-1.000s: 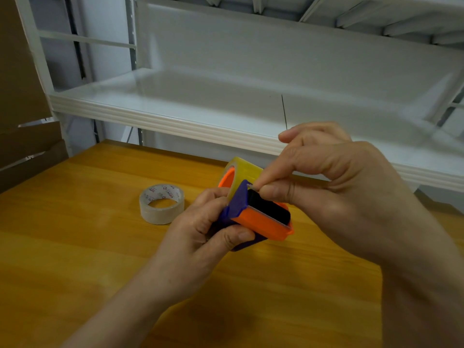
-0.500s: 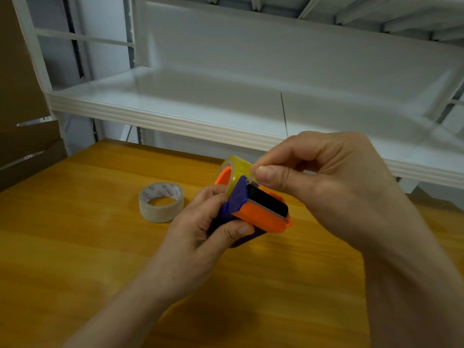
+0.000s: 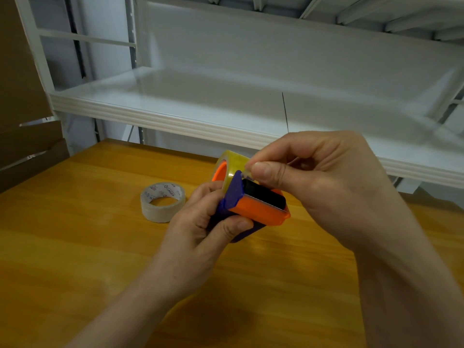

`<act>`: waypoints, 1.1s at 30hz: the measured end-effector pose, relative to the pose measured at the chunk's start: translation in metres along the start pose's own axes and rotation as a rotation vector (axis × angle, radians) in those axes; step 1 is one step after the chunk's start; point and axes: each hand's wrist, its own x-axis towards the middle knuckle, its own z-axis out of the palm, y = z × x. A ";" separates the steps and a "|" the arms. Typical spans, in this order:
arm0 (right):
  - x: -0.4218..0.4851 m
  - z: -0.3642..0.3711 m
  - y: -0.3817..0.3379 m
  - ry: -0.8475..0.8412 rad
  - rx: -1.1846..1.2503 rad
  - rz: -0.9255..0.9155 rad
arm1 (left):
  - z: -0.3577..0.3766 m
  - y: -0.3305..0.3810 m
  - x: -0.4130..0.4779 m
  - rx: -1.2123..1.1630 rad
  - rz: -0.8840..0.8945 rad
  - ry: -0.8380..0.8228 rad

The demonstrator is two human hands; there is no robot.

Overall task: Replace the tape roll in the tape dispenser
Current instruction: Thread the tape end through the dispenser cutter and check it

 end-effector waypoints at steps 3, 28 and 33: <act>-0.001 -0.004 0.000 -0.003 -0.019 -0.009 | 0.002 0.000 0.000 -0.032 -0.007 0.006; -0.009 -0.010 -0.003 0.017 -0.246 -0.130 | -0.003 -0.001 0.001 -0.065 -0.024 0.027; -0.008 -0.007 -0.005 0.071 -0.244 -0.118 | -0.003 0.000 0.001 -0.093 -0.048 0.046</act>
